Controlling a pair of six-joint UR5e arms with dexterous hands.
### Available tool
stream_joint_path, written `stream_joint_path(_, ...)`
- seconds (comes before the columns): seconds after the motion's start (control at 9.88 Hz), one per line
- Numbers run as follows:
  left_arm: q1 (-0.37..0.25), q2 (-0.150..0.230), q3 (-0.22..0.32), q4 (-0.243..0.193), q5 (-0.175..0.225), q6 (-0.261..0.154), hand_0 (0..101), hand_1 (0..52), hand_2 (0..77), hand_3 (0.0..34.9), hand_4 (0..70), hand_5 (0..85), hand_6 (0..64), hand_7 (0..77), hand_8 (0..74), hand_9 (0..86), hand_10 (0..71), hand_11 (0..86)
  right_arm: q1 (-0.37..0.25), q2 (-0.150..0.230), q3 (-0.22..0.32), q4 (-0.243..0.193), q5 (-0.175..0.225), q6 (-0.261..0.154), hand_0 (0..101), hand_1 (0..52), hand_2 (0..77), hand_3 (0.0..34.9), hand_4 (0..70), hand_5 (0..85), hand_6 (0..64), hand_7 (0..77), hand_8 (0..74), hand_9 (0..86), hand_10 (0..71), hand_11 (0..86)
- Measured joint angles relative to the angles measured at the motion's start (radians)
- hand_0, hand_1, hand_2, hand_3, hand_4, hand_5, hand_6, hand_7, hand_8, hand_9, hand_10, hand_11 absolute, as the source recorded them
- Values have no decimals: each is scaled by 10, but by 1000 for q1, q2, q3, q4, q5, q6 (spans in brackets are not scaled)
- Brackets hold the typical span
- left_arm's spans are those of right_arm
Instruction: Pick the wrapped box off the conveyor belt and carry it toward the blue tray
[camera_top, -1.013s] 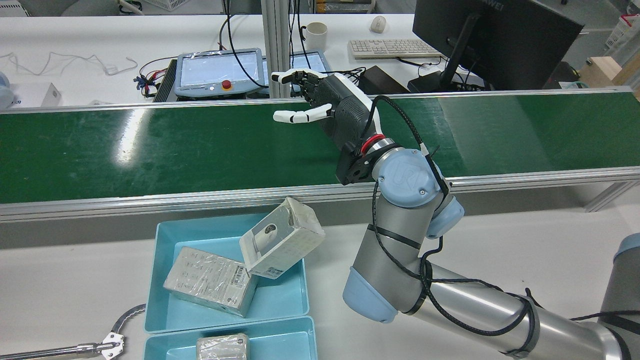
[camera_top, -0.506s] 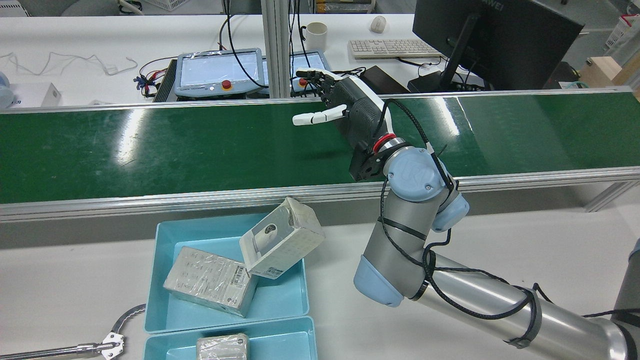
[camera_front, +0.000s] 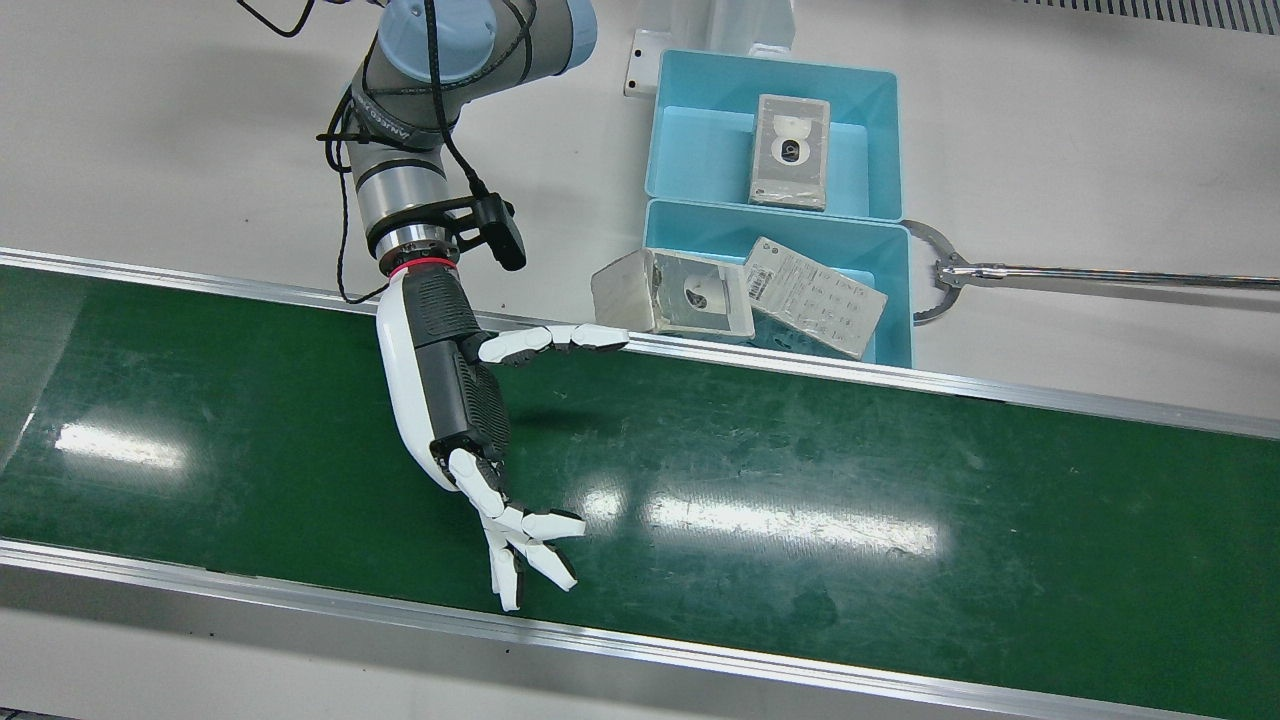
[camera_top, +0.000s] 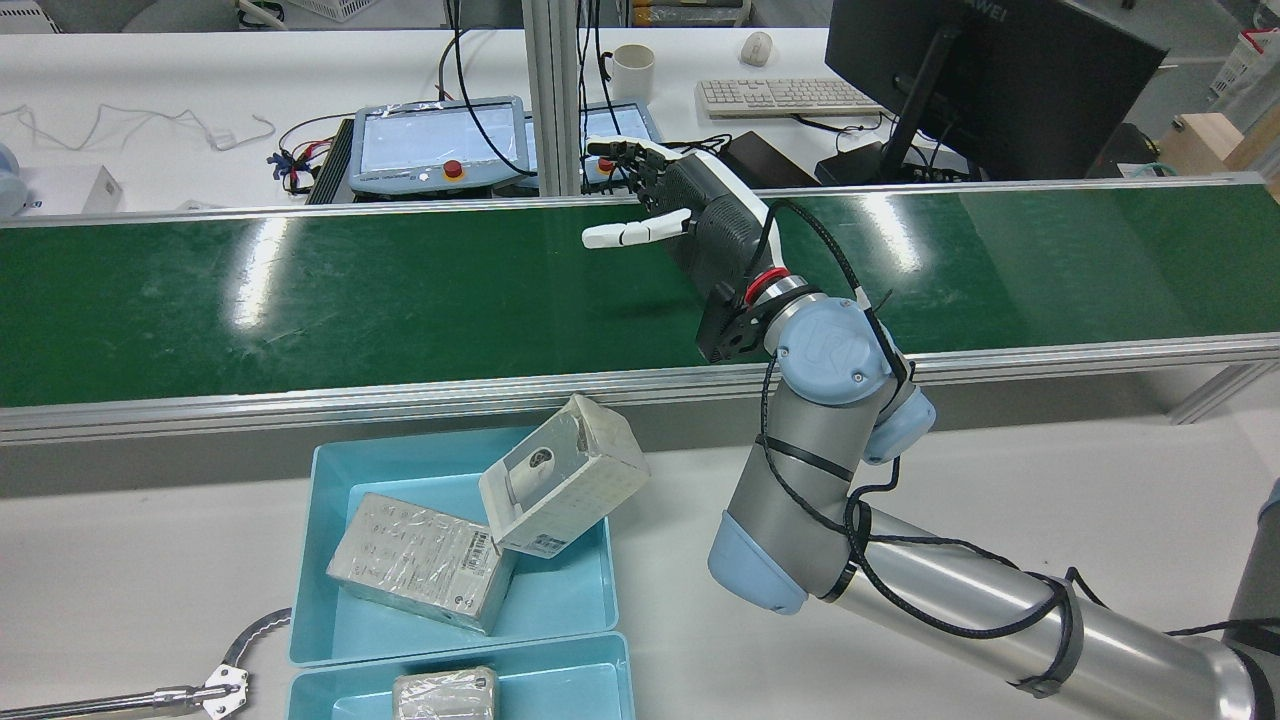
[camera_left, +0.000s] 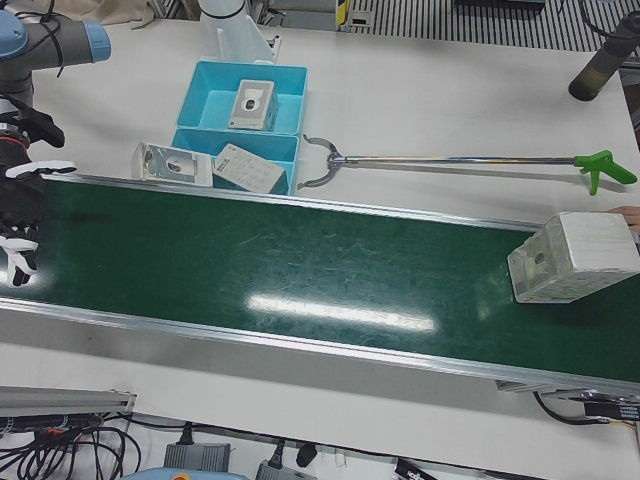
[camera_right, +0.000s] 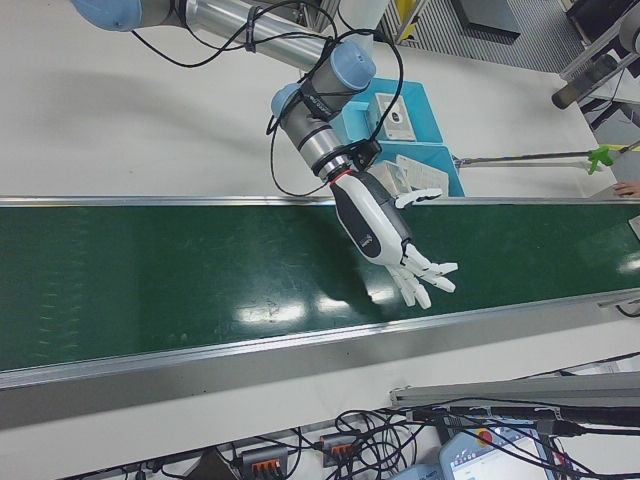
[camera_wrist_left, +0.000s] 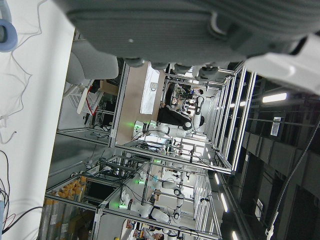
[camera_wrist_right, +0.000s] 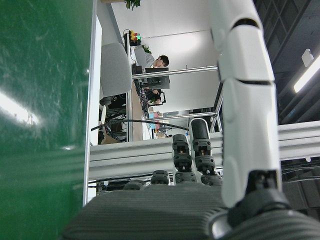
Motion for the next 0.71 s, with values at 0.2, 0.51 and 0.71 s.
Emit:
stream_joint_path(0.2,0,0,0,0,0,0,0,0,5,0,0,11,5,5,5,5,5,5,-5,0,-1,1,3,1,497,158,136,0,147,262,65,76,11,33,0,11)
stream_joint_path(0.51,0,0,0,0,0,0,0,0,5,0,0,11,5,0,5,0,5,5,-12,0,-3,2,5,2,498,158,131,0,147,262,65,76,11,33,0,5)
stream_joint_path(0.71,0,0,0,0,0,0,0,0,5,0,0,11,5,0,5,5,5,5,-13,0,-3,2,6,2,497,158,120,0,131,267,65,76,11,33,0,5)
